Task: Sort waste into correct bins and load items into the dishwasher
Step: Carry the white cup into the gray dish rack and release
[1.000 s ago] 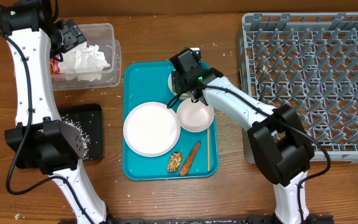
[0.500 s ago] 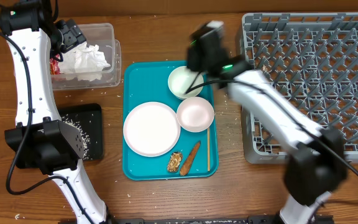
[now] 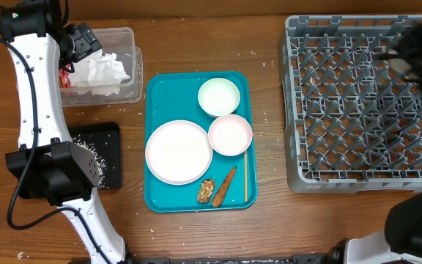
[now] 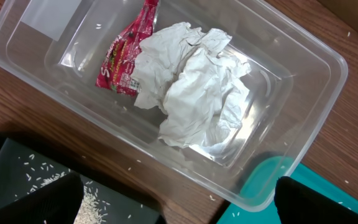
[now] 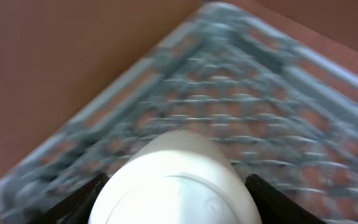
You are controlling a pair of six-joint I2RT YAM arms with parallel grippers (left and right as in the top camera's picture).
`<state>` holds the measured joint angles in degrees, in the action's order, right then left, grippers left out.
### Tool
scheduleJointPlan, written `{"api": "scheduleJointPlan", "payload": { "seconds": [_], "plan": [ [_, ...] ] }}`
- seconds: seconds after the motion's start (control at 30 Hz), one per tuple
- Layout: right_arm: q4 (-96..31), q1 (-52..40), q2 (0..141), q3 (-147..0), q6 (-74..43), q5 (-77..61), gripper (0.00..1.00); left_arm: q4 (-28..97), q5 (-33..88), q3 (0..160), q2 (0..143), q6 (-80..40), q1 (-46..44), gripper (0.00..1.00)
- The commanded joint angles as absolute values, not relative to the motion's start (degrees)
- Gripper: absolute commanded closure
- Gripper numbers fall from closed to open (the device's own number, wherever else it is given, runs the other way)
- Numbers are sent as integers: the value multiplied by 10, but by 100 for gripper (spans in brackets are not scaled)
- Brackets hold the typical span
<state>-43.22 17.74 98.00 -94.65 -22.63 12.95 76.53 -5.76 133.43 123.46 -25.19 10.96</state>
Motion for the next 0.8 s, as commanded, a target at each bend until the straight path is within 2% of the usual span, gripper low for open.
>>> {"api": "scheduleJointPlan", "payload": {
  "seconds": [0.0,0.2,0.4,0.5,0.77],
  "plan": [
    [-441,226,1003,-948,-221,81,35,764,-55,1332,1218,-260,107,0],
    [-440,253,1046,-948,-221,29,35,764,-55,1332,1218,-260,107,0],
    [-414,255,1074,-948,-221,91,35,764,-55,1332,1218,-259,107,0],
    [-407,269,1082,-948,-211,171,34,764,-55,1332,1218,-259,107,0],
    [-408,319,1086,-948,-175,138,31,764,-55,1332,1218,-259,107,0]
  ]
}}
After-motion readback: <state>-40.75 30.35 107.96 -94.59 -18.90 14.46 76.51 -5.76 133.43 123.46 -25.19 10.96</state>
